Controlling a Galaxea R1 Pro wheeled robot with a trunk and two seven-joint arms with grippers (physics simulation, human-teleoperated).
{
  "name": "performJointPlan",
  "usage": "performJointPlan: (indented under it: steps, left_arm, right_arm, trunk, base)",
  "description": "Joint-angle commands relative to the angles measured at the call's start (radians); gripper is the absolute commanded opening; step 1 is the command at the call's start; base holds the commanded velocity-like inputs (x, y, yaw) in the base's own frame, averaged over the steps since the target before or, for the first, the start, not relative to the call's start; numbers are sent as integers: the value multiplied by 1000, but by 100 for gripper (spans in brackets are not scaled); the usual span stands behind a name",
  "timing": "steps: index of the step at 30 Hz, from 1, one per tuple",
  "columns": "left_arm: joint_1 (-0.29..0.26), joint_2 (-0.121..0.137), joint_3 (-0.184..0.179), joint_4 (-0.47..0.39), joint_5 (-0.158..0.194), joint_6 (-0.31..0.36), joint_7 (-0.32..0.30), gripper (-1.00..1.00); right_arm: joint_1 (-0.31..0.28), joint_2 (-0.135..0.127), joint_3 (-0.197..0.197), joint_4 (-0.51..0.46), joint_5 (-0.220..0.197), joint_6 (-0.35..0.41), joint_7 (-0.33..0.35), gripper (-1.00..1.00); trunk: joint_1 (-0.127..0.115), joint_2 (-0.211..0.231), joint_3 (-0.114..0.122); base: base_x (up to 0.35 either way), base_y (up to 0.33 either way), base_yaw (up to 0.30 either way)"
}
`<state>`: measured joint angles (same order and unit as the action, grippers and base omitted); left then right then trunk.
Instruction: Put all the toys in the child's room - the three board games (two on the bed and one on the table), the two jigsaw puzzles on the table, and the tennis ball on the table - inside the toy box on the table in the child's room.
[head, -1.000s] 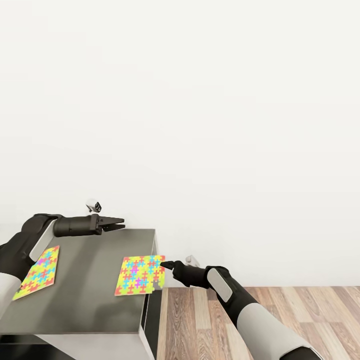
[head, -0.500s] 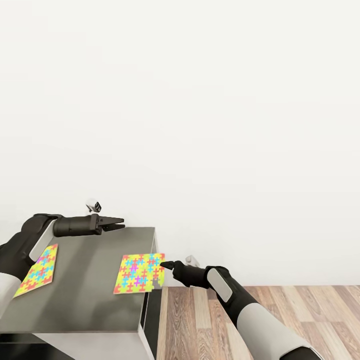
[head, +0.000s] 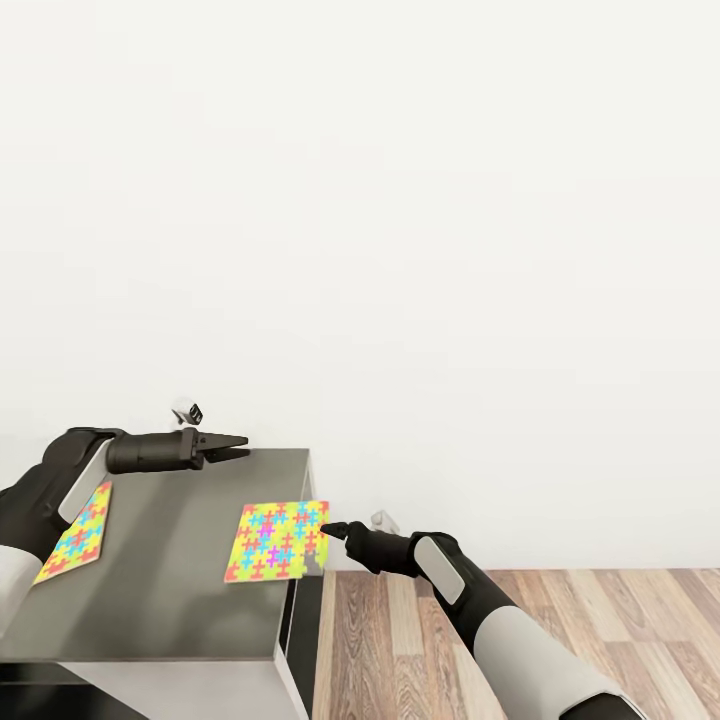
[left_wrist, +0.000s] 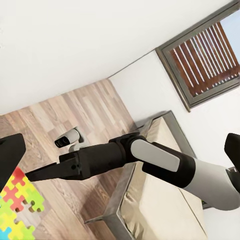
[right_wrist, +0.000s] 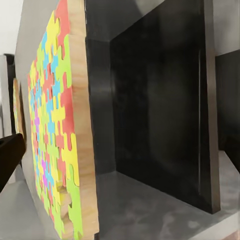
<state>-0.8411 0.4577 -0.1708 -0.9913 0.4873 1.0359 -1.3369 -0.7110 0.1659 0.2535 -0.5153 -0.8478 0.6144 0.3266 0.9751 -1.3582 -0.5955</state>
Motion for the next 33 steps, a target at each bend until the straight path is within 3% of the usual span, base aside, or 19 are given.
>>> performJointPlan:
  steps: [1, 33]
  left_arm:
    - [-1, 1, -3, 0, 3, 9, -2, 100]
    - [-1, 1, -3, 0, 4, 9, -2, 100]
  right_arm:
    - [-1, 0, 1, 0, -1, 2, 2, 100]
    - [-1, 9, 4, 0, 3, 1, 2, 100]
  trunk:
    - [0, -1, -1]
    - [0, -1, -1]
  base:
    - [0, 0, 0]
    - [0, 29, 0]
